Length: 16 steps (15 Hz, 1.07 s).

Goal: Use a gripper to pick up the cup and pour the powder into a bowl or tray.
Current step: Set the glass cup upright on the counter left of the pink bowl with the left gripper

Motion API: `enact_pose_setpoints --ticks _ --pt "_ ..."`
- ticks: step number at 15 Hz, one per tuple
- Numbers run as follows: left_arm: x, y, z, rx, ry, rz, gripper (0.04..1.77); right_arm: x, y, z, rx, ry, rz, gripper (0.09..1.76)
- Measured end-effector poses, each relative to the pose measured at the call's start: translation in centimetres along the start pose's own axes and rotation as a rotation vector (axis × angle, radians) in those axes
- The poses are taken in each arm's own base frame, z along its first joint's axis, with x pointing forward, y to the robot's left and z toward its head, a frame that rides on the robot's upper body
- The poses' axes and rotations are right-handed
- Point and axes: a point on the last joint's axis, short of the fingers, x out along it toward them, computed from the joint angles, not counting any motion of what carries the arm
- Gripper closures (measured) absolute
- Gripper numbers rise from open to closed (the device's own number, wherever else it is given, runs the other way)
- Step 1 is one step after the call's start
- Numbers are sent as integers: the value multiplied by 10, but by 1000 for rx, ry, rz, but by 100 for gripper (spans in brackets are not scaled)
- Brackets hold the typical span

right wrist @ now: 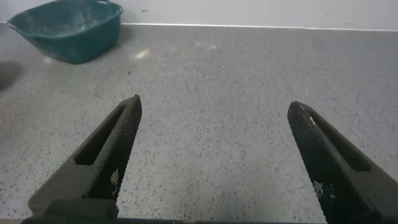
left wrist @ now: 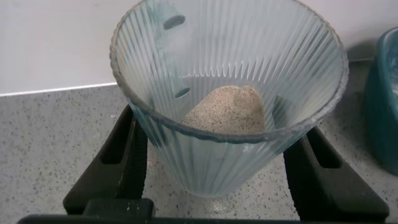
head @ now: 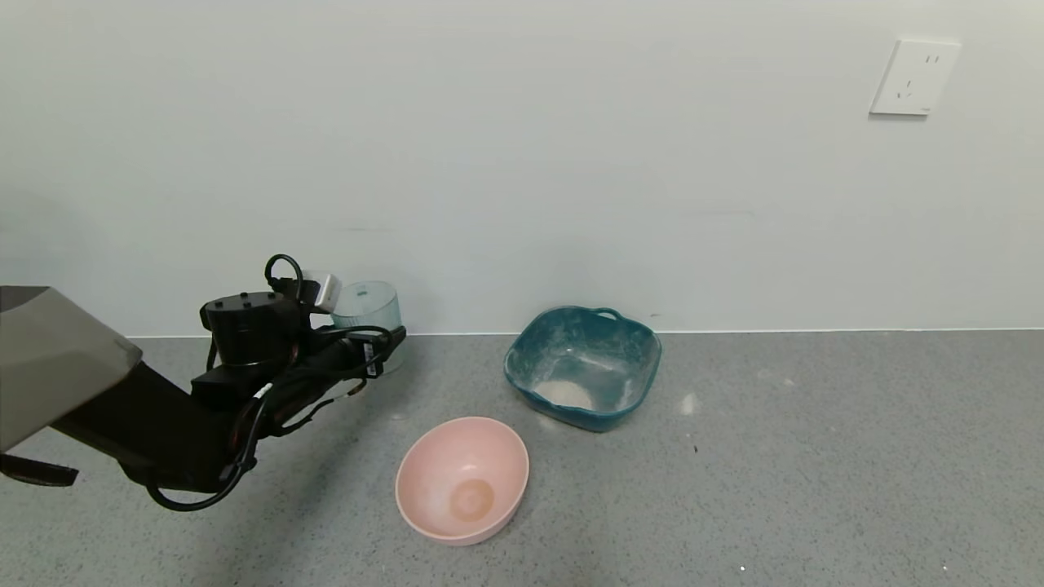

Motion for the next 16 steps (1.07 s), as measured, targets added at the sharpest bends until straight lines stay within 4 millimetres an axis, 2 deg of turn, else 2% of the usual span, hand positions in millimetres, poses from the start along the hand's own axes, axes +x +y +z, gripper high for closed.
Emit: enact_pose_setpoints --ticks 9,16 --pt "15 3 -47 -29 51 10 54 0 0 0 0 0 1 14" --pt "19 4 -60 -44 74 14 55 0 0 0 0 0 0 14"
